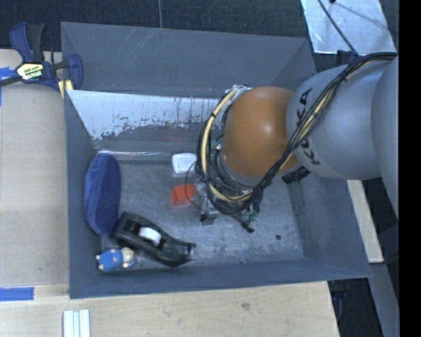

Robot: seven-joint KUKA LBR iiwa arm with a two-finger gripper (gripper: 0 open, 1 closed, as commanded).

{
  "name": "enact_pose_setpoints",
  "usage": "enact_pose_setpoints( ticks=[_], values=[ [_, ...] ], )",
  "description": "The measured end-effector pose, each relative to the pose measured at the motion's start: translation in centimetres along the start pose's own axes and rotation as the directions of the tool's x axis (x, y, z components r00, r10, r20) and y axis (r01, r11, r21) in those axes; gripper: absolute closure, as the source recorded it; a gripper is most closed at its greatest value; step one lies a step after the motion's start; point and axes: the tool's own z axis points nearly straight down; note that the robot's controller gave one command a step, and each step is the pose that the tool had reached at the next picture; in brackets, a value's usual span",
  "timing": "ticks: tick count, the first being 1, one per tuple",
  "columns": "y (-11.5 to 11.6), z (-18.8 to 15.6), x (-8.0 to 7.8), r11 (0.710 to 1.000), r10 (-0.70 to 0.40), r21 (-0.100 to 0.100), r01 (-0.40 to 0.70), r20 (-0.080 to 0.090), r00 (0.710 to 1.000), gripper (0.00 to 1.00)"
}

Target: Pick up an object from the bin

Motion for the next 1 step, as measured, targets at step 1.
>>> enact_pose_setpoints(
  ticks=[1],
  values=[
    [-0.04,0.21,-0.03,1.0,0.002,0.0,-0.002,-0.002,1.0,0.0]
  ],
)
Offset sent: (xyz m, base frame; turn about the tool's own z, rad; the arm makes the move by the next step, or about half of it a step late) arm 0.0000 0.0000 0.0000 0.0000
